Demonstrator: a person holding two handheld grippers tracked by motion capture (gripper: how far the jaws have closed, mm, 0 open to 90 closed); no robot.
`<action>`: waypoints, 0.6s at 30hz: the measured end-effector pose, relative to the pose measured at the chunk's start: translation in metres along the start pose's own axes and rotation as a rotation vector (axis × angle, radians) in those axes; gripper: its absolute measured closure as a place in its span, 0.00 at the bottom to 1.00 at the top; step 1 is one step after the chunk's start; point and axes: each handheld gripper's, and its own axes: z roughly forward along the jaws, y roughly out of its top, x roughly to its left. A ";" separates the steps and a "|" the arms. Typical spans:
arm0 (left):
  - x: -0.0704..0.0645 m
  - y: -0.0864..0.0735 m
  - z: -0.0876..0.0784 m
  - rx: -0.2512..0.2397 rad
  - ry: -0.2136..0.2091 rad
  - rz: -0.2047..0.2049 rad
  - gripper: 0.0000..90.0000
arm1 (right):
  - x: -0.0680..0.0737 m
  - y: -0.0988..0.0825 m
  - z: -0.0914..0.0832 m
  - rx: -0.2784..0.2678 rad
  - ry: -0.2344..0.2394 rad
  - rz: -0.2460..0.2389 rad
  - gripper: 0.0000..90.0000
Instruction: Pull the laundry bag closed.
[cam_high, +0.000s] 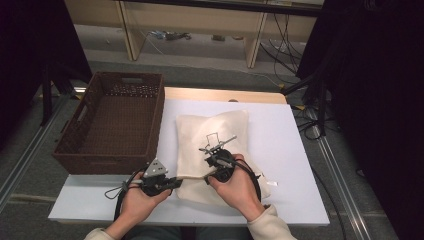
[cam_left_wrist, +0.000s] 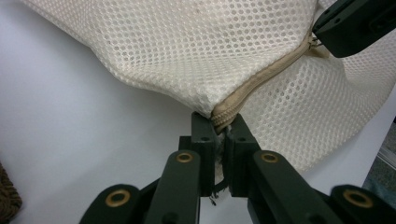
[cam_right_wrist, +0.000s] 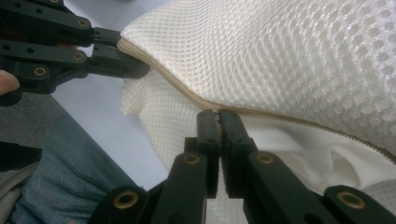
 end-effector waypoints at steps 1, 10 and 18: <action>0.000 0.000 -0.001 0.001 0.000 -0.003 0.93 | 0.001 0.000 0.000 0.003 -0.012 0.014 0.98; 0.001 -0.001 0.000 -0.019 0.005 -0.028 0.93 | -0.002 0.000 -0.001 0.000 0.011 0.002 0.98; 0.001 -0.001 0.001 -0.019 0.001 -0.020 0.93 | -0.002 0.000 -0.002 0.000 0.012 0.012 0.98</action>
